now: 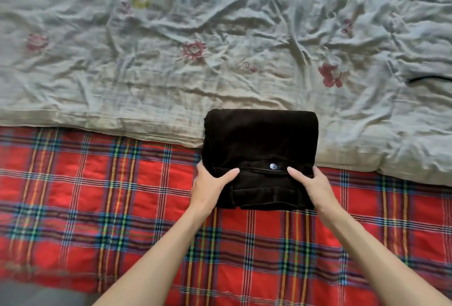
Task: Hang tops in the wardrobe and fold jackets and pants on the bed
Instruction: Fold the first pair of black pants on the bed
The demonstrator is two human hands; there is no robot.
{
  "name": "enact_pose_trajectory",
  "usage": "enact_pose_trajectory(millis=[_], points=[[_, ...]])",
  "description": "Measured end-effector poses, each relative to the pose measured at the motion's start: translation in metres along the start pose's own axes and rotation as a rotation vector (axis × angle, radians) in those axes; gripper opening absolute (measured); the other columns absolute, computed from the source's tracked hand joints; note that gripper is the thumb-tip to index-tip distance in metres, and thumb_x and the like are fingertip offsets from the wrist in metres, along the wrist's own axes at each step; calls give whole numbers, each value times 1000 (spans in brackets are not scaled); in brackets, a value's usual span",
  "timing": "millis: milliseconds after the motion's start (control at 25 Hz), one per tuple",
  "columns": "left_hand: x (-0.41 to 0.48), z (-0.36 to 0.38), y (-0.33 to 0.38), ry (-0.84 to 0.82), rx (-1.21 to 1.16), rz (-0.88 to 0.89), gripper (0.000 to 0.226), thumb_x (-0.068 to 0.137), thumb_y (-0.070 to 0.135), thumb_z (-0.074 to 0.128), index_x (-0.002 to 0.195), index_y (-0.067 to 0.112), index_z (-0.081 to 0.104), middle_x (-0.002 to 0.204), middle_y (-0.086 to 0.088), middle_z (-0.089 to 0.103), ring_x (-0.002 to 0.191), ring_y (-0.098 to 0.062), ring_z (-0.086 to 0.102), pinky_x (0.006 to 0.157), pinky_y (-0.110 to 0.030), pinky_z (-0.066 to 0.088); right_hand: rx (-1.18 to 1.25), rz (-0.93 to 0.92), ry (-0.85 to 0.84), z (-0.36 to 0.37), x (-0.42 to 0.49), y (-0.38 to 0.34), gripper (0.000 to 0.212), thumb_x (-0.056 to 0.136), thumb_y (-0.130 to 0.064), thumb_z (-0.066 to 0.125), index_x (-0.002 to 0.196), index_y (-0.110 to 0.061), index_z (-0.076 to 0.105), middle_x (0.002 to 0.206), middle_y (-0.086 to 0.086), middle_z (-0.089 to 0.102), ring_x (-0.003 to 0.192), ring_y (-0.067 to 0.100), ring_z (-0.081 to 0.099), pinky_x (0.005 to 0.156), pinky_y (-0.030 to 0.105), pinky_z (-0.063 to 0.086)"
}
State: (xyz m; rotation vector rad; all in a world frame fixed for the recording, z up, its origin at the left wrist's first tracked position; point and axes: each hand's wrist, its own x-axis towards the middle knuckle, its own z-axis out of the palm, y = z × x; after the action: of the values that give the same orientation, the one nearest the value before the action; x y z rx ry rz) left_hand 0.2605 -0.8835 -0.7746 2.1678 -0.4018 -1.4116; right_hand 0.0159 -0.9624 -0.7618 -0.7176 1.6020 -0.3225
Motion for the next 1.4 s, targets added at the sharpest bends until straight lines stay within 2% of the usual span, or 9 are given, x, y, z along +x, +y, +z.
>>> enact_pose_trajectory(millis=[120,280,520,680,880,1000,1080,1200,1400], points=[[-7,-10,9,-32,31,62,104,60,45,90,142,21,30,132,2,57,121,-21,57,102,-35,45,32,108,-86,4,-7,-22,41,78,-19,80,115,-9,67,87,3,77,72,14,74,58,21,55],[-31,-77,31,-36,-18,221,98,49,42,87,134,22,43,122,7,63,113,-12,62,101,-35,49,-18,25,-206,35,-62,-40,64,58,-25,88,117,-15,67,105,5,76,93,21,73,79,30,55],[-62,-268,25,-112,187,333,76,71,6,85,131,32,47,120,17,62,95,17,58,80,-3,42,-28,-148,-601,174,-178,9,46,83,-15,72,127,-20,61,119,-12,71,113,5,64,97,21,50],[-41,-301,-44,167,401,158,97,73,20,85,153,23,30,146,-5,47,131,-19,48,108,-31,37,-353,92,-632,236,-177,68,28,94,-20,66,120,-19,57,111,-3,69,97,7,64,82,19,49],[-83,-273,-117,705,-705,-282,65,75,14,78,131,13,44,119,-2,50,105,-21,51,81,-29,41,-925,-194,-167,221,-139,28,24,95,-40,56,89,-18,64,78,-2,70,77,21,67,78,36,55],[-124,-207,-139,314,-1261,-677,46,71,17,75,113,9,59,104,-17,61,84,-30,62,73,-40,53,-890,-549,-206,257,-107,-46,40,89,-41,68,119,-18,58,108,1,68,100,20,65,90,36,50],[-138,-150,-133,83,-1369,-801,54,78,17,77,127,4,57,112,-17,62,98,-29,62,90,-40,53,-1150,-796,-365,308,-77,-81,69,84,-43,75,140,-17,46,135,7,56,123,24,54,104,39,42],[-121,-107,-110,15,-1508,-720,70,89,31,72,145,3,41,143,-14,49,136,-26,45,118,-35,32,-1642,-972,-604,389,-48,-100,90,80,-54,74,152,-21,33,153,5,40,140,28,36,113,42,33],[-69,-93,-107,179,-1805,-647,39,83,20,79,118,6,65,110,-10,69,106,-24,64,106,-34,47,-1900,-854,-680,458,-30,-93,104,63,-50,87,144,-12,34,135,12,55,122,32,52,100,43,46]])
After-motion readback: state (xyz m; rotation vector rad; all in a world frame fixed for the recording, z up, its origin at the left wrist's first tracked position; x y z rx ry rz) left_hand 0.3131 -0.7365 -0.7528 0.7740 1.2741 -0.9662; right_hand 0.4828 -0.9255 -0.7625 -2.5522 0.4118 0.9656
